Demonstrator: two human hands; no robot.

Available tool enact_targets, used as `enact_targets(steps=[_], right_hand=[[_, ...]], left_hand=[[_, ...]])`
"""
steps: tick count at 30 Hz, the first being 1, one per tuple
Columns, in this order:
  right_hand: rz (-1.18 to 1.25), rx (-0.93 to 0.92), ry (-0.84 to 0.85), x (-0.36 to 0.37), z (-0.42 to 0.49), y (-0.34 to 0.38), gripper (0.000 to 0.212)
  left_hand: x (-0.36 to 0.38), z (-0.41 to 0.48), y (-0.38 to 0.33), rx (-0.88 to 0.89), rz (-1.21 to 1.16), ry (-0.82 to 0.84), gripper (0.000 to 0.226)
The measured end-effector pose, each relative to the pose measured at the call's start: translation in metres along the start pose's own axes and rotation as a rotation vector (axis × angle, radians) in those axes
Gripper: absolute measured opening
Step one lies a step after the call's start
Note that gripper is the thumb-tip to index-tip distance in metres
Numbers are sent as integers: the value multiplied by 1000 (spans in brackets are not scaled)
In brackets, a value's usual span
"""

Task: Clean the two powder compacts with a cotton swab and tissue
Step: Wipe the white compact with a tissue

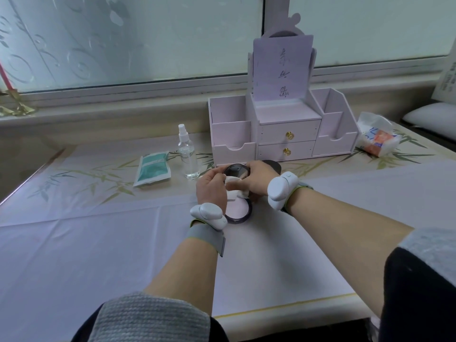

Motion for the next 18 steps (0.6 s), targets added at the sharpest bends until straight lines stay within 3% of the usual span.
enact_targets(steps=[5,13,18], right_hand=[[-39,6,-36,-1,-1,1,40],[-108,-13,-95,-7,-4,7,39],[-94,8,-58,-6,3,-2,45]], left_hand=[[-1,-1,-3,-1,2,-4,45],[-1,-6,-5,-7,27,-17,28],[2,-7,-5,18,64,-9,32]])
Point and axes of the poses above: each hand's wrist, its own z-axis towards the middle knuckle, its own x-axis out of the palm, y = z × x, the point moved 9 cm from there along z, towards the middle knuckle, and after that the axes turned 5 degrees about -y, right-handed, at the moved point
